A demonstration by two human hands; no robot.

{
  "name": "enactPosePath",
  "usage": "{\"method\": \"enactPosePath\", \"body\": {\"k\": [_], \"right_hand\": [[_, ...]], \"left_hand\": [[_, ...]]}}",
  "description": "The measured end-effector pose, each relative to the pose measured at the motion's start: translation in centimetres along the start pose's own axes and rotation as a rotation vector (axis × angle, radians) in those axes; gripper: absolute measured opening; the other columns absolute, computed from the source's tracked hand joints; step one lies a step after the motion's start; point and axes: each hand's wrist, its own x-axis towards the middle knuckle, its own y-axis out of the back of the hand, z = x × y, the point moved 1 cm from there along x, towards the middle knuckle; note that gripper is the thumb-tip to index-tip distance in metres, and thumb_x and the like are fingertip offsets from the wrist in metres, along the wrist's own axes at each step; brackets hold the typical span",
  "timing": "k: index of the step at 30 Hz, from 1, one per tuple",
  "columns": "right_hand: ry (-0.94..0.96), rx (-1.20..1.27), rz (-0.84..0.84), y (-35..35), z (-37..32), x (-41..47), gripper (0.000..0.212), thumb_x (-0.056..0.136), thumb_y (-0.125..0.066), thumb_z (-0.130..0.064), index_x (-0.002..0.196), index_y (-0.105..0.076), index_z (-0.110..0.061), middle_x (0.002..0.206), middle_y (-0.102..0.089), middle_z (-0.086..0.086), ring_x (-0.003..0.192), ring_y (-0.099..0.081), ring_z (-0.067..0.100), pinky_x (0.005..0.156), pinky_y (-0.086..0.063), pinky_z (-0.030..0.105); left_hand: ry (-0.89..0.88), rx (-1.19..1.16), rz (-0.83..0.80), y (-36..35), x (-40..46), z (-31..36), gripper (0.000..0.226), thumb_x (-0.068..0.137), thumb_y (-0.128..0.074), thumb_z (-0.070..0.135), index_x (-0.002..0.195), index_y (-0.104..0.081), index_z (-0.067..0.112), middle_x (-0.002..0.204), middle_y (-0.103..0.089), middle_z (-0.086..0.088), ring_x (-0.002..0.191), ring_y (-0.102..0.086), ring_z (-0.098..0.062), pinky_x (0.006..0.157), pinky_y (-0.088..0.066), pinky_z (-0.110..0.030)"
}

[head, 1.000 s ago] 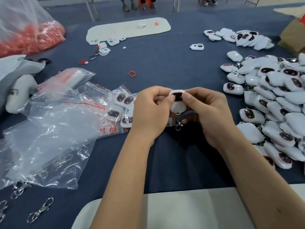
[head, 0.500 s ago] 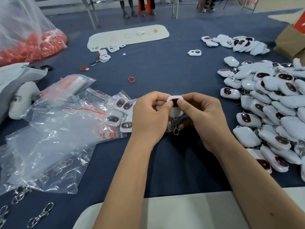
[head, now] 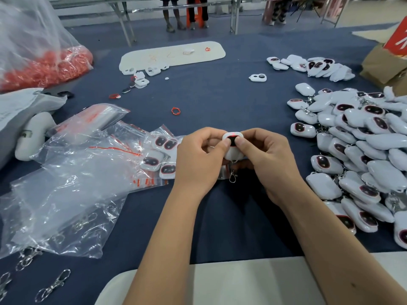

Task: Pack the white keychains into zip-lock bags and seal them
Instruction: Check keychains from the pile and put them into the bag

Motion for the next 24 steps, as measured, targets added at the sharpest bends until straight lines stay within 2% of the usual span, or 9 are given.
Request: {"method": "enactPosePath", "body": {"k": [2,4,8,13,16,21,24], "right_hand": [[-0.011,0.002,-0.054,-0.04,0.02,-0.01,0.009,0.096,-0.071,-0.019,0.102,-0.077,-0.015,0.094,-0.079,0.007,0.089,-0.079,0.025,0.075,-0.065,0.037],[0.007,-0.053,-0.090,0.03,0.05,-0.04,0.014,0.093,-0.075,-0.013,0.107,-0.075,-0.017,0.098,-0.080,0.004,0.092,-0.079,0.023,0.081,-0.064,0.036],[0.038,-0.061,-0.072,0.12,0.02,-0.03,0.020,0.091,-0.077,-0.002,0.107,-0.076,-0.014,0.094,-0.081,0.004,0.088,-0.080,0.024,0.075,-0.062,0.030],[0.011,-0.030,-0.075,-0.06,0.07,-0.01,0.020,0.091,-0.077,-0.003,0.107,-0.075,-0.014,0.094,-0.081,0.005,0.088,-0.080,0.024,0.076,-0.062,0.031],[0.007,0.001,-0.067,0.01,-0.04,-0.04,0.018,0.089,-0.077,0.000,0.103,-0.075,-0.010,0.090,-0.081,0.008,0.082,-0.080,0.026,0.070,-0.061,0.029],[0.004,0.025,-0.046,-0.15,-0.31,-0.08,0.019,0.088,-0.078,0.000,0.103,-0.076,-0.011,0.091,-0.081,0.008,0.084,-0.080,0.025,0.073,-0.062,0.029],[0.012,0.050,0.005,-0.36,-0.36,-0.16,0.016,0.089,-0.079,-0.001,0.102,-0.076,-0.010,0.091,-0.081,0.008,0.082,-0.079,0.023,0.070,-0.062,0.027]], "left_hand": [[0.004,-0.012,0.036,-0.01,0.05,-0.08,0.010,0.094,-0.070,0.010,0.098,-0.078,0.015,0.089,-0.077,-0.002,0.086,-0.074,-0.020,0.080,-0.063,-0.046],[0.004,-0.015,0.064,0.02,0.10,-0.17,0.010,0.094,-0.070,0.009,0.096,-0.078,0.015,0.088,-0.076,-0.003,0.084,-0.074,-0.021,0.075,-0.064,-0.043],[0.017,-0.016,0.048,-0.05,0.00,-0.19,0.010,0.094,-0.070,0.008,0.097,-0.078,0.014,0.089,-0.075,-0.005,0.085,-0.074,-0.024,0.071,-0.065,-0.042],[0.017,-0.017,0.054,-0.01,0.00,0.05,0.010,0.094,-0.070,0.008,0.097,-0.078,0.013,0.090,-0.075,-0.007,0.086,-0.073,-0.026,0.074,-0.065,-0.046],[0.013,-0.006,0.044,-0.05,-0.08,0.21,0.009,0.094,-0.071,0.009,0.097,-0.078,0.014,0.090,-0.075,-0.005,0.087,-0.073,-0.025,0.076,-0.064,-0.048],[-0.013,0.025,0.069,-0.08,0.02,0.22,0.010,0.093,-0.071,0.010,0.097,-0.079,0.015,0.089,-0.076,0.001,0.087,-0.073,-0.020,0.081,-0.061,-0.050],[-0.039,0.047,0.114,-0.48,-0.05,0.25,0.006,0.094,-0.071,0.014,0.095,-0.076,0.016,0.086,-0.074,0.004,0.083,-0.071,-0.014,0.081,-0.060,-0.044]]}}
